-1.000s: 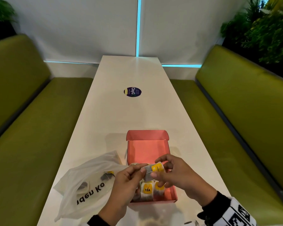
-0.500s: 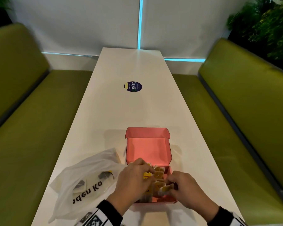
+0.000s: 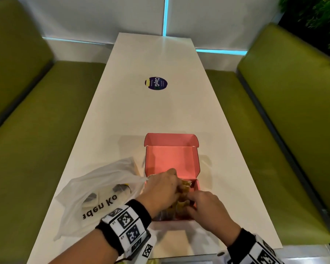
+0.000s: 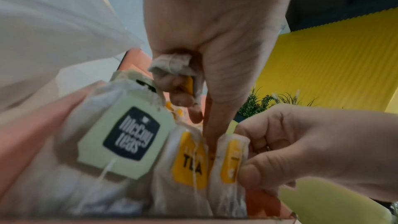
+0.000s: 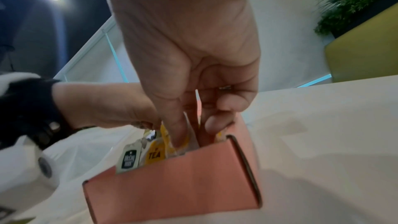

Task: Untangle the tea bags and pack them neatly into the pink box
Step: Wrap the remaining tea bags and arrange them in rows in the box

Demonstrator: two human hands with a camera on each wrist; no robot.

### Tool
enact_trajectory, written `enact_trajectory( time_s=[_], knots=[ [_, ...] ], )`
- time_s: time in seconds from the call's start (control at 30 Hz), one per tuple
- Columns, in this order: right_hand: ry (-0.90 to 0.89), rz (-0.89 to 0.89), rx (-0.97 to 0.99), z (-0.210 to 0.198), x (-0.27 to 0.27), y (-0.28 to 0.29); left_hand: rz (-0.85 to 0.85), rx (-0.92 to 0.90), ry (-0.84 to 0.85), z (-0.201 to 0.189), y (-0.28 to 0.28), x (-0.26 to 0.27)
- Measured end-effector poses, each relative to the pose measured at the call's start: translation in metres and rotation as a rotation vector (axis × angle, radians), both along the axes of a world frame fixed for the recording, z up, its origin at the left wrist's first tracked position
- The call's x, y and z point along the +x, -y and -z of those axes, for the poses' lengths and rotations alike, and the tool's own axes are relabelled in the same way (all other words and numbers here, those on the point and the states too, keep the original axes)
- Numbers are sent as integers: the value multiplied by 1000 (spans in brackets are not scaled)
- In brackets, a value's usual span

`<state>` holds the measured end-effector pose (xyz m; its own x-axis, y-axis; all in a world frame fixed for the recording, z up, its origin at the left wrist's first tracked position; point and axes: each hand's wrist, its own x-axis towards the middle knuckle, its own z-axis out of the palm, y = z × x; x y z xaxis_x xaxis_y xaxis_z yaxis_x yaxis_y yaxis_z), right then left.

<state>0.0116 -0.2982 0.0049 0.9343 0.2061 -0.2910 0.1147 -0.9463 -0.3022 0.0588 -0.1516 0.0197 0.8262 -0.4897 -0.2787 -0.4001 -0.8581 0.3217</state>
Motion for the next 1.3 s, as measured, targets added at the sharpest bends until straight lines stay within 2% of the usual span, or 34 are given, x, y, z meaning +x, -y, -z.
enact_trajectory(
  time_s=[0.27, 0.5, 0.63, 0.77, 0.87, 0.97, 1.03, 1.13, 1.2, 1.3],
  knots=[
    [46, -6, -1, 5, 1, -2, -26, -46, 24, 5, 0, -1],
    [-97, -102, 55, 3, 7, 8, -26, -64, 40, 8, -3, 1],
    [-46, -31, 17, 5, 4, 2, -21, -60, 73, 10, -3, 0],
    [44, 93, 64, 8, -1, -3, -41, -88, 79, 10, -4, -3],
    [66, 146, 97, 7, -4, -5, -160, -278, 41, 8, -5, -6],
    [94, 165, 162, 1, -3, -2, -369, -729, -230, 2, -11, -7],
    [157, 180, 250, -9, -1, 1, -436, -969, -395, -4, -17, -10],
    [171, 284, 523, -30, 7, -3, -399, -1146, -423, -14, -23, -16],
    [38, 384, 768, -42, 11, -10, -359, -1198, -415, -16, -24, -20],
    [-101, 404, 882, -47, 13, -18, -310, -1214, -418, -19, -27, -24]
  ],
)
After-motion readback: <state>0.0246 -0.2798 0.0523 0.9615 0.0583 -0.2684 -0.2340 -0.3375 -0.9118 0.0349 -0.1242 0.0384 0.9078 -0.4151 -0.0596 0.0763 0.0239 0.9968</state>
